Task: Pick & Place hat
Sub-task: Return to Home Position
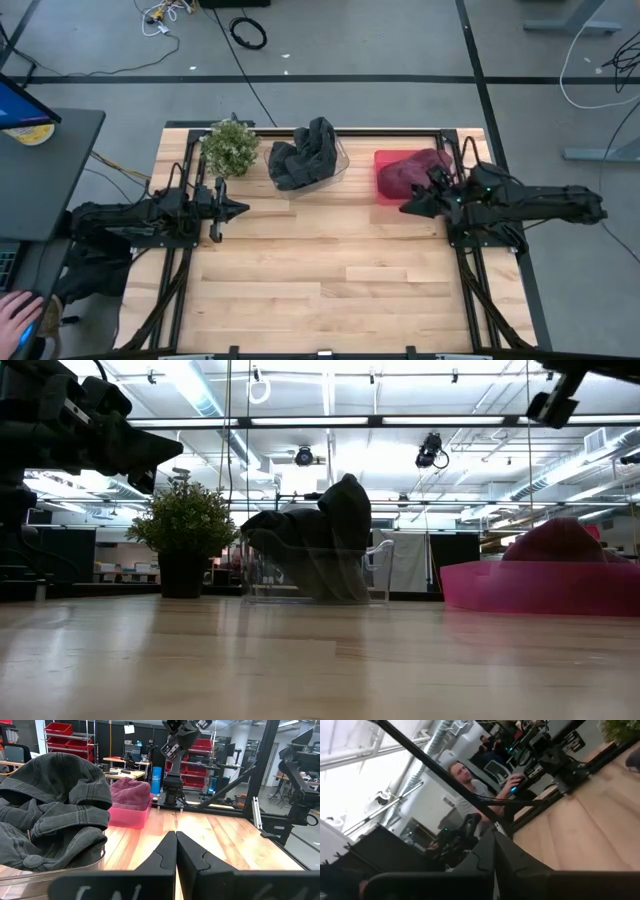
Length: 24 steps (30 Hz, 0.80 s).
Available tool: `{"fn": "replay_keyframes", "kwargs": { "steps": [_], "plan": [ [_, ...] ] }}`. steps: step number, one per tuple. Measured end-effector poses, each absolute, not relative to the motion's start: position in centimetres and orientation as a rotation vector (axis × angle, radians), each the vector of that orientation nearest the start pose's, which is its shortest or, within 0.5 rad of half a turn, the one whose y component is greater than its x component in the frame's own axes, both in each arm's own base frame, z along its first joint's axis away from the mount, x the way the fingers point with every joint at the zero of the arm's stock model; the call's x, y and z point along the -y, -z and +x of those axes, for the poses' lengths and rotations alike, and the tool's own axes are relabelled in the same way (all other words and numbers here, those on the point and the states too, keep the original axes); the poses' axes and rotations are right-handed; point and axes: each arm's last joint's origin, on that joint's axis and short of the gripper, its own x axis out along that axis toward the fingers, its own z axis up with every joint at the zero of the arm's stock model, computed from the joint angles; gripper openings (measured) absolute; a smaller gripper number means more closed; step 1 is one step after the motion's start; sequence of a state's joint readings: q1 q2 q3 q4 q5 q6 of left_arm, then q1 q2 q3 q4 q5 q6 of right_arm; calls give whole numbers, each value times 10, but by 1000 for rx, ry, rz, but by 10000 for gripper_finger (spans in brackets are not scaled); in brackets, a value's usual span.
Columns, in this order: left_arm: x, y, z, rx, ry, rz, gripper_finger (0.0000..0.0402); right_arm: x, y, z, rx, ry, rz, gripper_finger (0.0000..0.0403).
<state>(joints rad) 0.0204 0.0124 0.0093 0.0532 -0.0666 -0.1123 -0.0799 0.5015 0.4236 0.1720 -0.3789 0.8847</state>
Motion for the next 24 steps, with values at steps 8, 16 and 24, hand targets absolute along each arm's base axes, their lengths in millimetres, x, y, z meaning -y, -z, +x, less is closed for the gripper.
{"fn": "replay_keyframes", "kwargs": {
  "steps": [8,16,24],
  "plan": [
    [-4,-171,98,55,-84,-114,3,-11,-287,104,46,-336,735,5],
    [-4,-171,98,56,-84,-114,3,-8,-275,68,128,-281,714,4],
    [-4,-171,98,52,-84,-114,3,-8,-261,64,163,-276,640,4]
  ]
}}
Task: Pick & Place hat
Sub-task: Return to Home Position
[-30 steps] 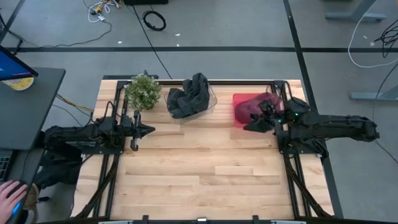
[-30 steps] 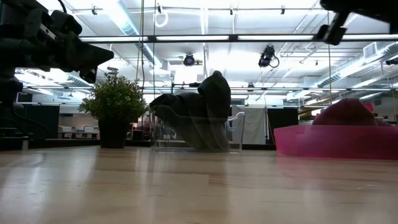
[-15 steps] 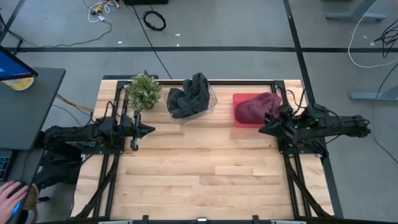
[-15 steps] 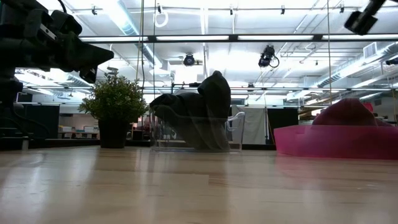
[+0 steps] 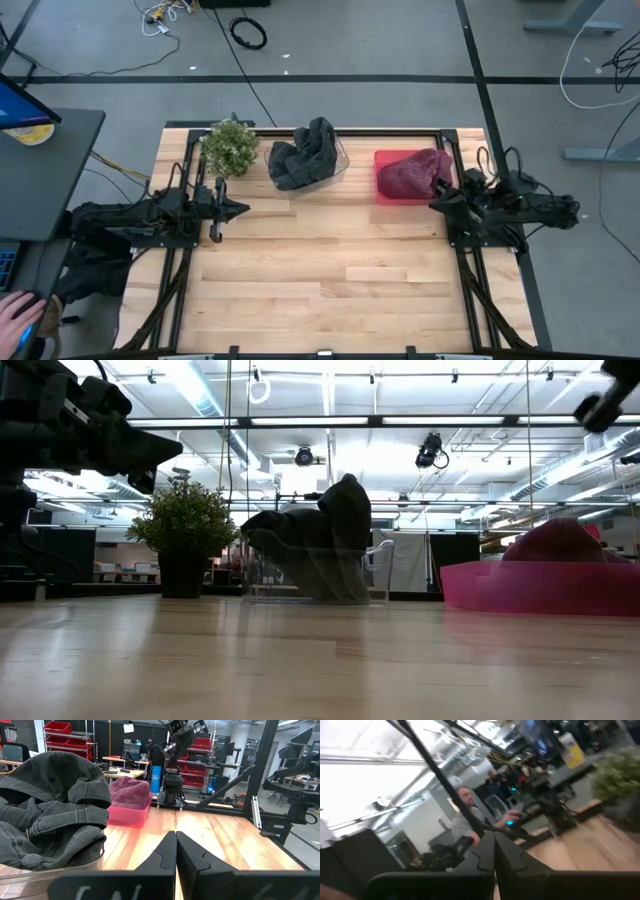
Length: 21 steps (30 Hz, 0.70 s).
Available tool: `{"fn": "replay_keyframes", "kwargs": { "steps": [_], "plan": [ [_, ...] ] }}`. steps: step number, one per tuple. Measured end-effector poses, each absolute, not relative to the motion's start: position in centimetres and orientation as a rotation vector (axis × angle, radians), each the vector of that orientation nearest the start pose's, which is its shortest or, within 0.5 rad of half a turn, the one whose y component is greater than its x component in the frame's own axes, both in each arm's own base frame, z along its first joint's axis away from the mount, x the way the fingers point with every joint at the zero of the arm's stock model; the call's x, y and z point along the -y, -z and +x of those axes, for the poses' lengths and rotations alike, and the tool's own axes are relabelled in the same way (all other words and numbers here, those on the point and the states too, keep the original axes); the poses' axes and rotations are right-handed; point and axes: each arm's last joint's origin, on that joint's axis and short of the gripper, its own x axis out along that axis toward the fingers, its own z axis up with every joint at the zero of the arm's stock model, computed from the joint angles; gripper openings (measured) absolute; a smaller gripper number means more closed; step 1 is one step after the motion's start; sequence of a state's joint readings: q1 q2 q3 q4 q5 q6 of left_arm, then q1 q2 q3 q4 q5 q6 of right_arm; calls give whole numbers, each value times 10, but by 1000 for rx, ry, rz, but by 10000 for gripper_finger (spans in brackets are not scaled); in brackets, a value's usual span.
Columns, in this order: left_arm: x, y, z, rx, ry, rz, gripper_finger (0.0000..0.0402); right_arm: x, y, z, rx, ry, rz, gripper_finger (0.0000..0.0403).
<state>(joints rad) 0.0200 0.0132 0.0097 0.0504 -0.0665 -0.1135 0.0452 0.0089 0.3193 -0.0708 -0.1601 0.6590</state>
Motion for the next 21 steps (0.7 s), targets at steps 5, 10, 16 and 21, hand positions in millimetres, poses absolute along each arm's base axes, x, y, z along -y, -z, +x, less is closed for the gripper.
{"fn": "replay_keyframes", "kwargs": {
  "steps": [5,10,16,21],
  "plan": [
    [-4,-171,98,51,-85,-114,3,-7,-236,75,112,-218,643,4],
    [-4,-171,98,51,-87,-114,3,-7,-219,83,122,-197,609,4],
    [-4,-171,98,51,-87,-114,3,-5,-197,90,75,-156,543,4],
    [-4,-171,98,51,-87,-114,3,-5,-186,93,56,-143,432,4]
  ]
}}
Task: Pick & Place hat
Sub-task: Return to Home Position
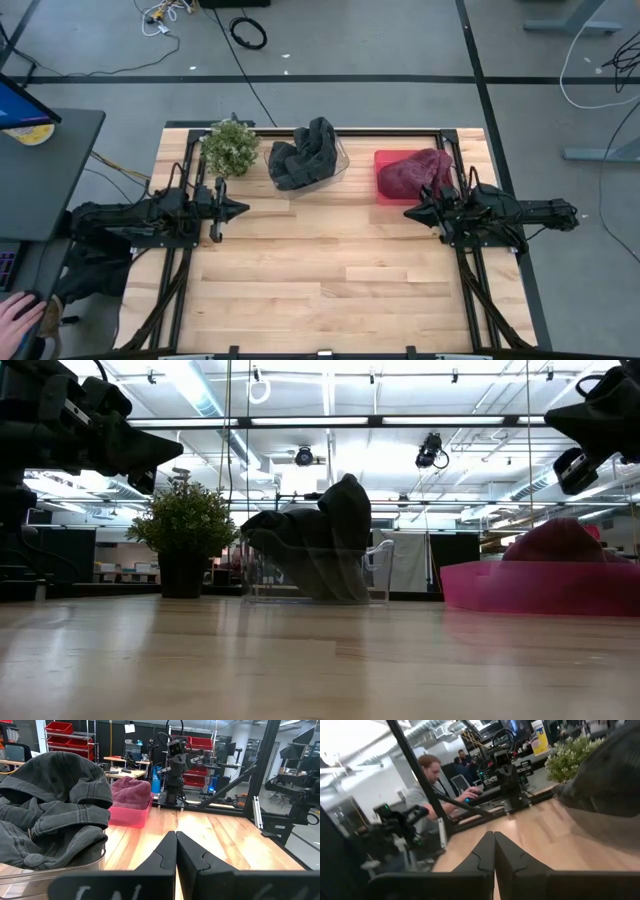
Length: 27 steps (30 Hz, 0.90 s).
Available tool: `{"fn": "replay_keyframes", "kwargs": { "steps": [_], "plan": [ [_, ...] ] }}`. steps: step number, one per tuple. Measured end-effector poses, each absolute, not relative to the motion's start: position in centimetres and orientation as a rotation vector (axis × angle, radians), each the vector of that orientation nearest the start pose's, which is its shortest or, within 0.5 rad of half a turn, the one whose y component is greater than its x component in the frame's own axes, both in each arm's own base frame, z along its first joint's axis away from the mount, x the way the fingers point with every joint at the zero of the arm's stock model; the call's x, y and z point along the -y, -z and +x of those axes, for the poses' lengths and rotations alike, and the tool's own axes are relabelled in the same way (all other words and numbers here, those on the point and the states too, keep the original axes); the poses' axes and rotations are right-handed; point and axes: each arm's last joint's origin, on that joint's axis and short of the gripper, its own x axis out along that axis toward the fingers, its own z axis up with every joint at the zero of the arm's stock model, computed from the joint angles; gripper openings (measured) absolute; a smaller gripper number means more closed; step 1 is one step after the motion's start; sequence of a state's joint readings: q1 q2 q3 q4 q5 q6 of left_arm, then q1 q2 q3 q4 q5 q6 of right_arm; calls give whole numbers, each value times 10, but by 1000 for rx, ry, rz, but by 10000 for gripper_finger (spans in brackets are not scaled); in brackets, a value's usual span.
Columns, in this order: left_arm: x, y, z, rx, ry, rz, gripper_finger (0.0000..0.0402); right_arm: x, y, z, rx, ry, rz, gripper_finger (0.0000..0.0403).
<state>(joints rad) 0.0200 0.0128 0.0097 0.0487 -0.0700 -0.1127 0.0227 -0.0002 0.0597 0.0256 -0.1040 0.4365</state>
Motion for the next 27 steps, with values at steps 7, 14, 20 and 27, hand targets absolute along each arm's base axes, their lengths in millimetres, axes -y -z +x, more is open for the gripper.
{"fn": "replay_keyframes", "kwargs": {
  "steps": [7,14,20,27],
  "plan": [
    [-4,-170,98,50,-87,-114,3,-4,-170,97,22,-82,322,4],
    [-4,-170,98,50,-88,-114,3,-1,-170,97,22,-6,276,4],
    [-4,-170,98,50,-87,-114,3,-1,-170,97,22,-6,280,15],
    [-4,-170,98,50,-88,-114,3,-1,-170,97,22,-6,276,20]
  ]
}}
